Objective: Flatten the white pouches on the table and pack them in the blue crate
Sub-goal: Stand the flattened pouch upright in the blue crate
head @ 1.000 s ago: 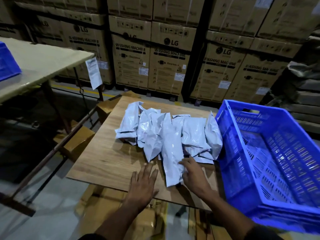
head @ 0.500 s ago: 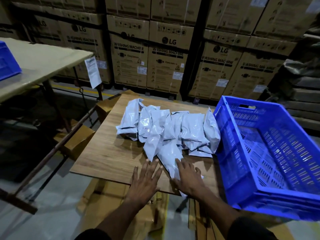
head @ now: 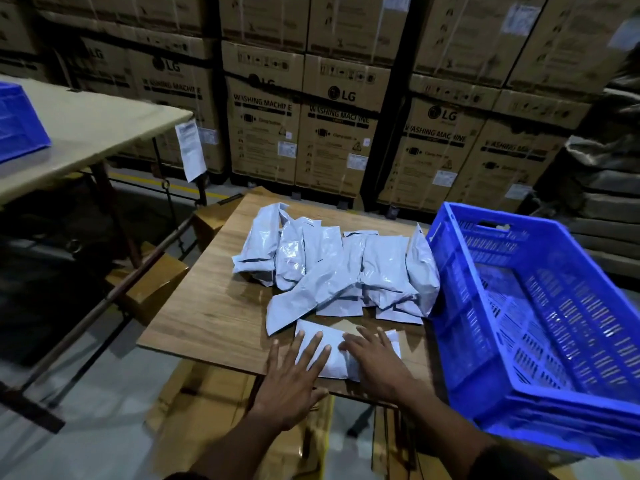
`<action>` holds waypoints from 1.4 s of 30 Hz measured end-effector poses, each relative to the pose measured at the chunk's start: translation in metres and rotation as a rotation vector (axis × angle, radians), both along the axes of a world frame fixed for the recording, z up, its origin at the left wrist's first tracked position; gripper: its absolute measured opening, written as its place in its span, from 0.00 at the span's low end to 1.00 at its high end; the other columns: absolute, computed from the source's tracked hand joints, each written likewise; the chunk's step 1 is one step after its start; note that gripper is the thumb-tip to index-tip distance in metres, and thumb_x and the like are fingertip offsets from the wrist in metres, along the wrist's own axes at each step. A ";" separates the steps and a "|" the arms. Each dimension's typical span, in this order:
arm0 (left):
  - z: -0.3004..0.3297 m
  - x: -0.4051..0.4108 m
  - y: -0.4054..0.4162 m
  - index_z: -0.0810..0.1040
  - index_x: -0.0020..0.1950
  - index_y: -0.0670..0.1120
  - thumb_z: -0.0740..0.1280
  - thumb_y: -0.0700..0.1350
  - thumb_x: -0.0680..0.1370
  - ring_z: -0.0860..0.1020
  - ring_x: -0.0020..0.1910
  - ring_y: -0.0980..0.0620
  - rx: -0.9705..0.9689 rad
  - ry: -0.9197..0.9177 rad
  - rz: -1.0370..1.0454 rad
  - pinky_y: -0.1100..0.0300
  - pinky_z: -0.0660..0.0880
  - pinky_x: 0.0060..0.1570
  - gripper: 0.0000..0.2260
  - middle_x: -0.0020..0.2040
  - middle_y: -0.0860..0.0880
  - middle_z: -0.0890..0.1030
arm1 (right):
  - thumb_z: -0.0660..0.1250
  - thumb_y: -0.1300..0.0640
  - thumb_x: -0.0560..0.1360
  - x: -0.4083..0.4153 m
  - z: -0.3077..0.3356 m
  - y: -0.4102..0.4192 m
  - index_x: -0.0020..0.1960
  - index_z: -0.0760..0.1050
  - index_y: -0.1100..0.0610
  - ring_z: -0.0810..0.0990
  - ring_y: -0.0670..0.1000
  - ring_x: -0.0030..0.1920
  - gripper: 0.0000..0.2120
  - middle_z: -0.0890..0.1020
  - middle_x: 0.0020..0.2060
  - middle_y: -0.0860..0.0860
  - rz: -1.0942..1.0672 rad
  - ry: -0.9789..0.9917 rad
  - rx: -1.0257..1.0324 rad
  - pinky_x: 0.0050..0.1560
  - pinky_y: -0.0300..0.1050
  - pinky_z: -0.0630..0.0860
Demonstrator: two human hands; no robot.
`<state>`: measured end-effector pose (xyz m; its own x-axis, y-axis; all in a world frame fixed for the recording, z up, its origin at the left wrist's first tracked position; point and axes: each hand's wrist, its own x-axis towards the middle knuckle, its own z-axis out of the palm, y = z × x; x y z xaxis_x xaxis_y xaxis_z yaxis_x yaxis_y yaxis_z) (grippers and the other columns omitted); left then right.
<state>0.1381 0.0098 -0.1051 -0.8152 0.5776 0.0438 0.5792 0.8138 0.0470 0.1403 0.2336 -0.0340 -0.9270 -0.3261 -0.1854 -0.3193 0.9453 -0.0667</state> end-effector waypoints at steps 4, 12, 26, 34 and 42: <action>-0.002 -0.004 0.002 0.61 0.81 0.53 0.51 0.68 0.81 0.63 0.78 0.40 -0.014 -0.042 0.024 0.30 0.65 0.67 0.33 0.82 0.49 0.59 | 0.57 0.54 0.71 -0.022 0.000 -0.022 0.59 0.79 0.58 0.82 0.62 0.50 0.21 0.83 0.51 0.58 -0.162 0.271 -0.219 0.52 0.54 0.76; 0.002 -0.011 0.001 0.58 0.82 0.54 0.48 0.68 0.82 0.59 0.78 0.41 0.003 -0.112 0.071 0.30 0.68 0.63 0.32 0.81 0.50 0.61 | 0.61 0.49 0.83 -0.076 0.016 -0.074 0.80 0.54 0.50 0.46 0.55 0.80 0.30 0.50 0.80 0.55 -0.385 -0.035 -0.824 0.76 0.54 0.56; 0.002 -0.025 0.007 0.50 0.82 0.63 0.35 0.65 0.83 0.64 0.76 0.33 0.099 -0.213 0.086 0.24 0.65 0.62 0.28 0.83 0.55 0.50 | 0.69 0.50 0.78 -0.098 0.024 -0.087 0.73 0.70 0.52 0.63 0.56 0.76 0.25 0.46 0.79 0.50 -0.612 -0.065 -0.993 0.72 0.51 0.67; -0.001 -0.031 0.011 0.58 0.80 0.61 0.49 0.58 0.84 0.71 0.72 0.34 0.100 -0.264 0.131 0.27 0.71 0.55 0.23 0.83 0.56 0.55 | 0.70 0.52 0.78 -0.149 0.099 -0.044 0.79 0.60 0.49 0.54 0.54 0.79 0.32 0.44 0.80 0.55 -0.687 0.102 -1.196 0.72 0.48 0.61; 0.009 -0.036 0.014 0.67 0.76 0.58 0.49 0.58 0.83 0.65 0.77 0.40 -0.011 -0.215 0.109 0.30 0.71 0.60 0.23 0.81 0.52 0.62 | 0.57 0.43 0.79 -0.096 0.042 -0.002 0.70 0.69 0.59 0.71 0.60 0.69 0.26 0.73 0.67 0.59 -0.489 0.248 -0.738 0.66 0.51 0.69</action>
<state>0.1019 0.0242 -0.0962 -0.8626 0.4852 -0.1432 0.4656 0.8721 0.1505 0.0440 0.2321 0.0078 -0.9784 0.1556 0.1364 0.0189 0.7236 -0.6900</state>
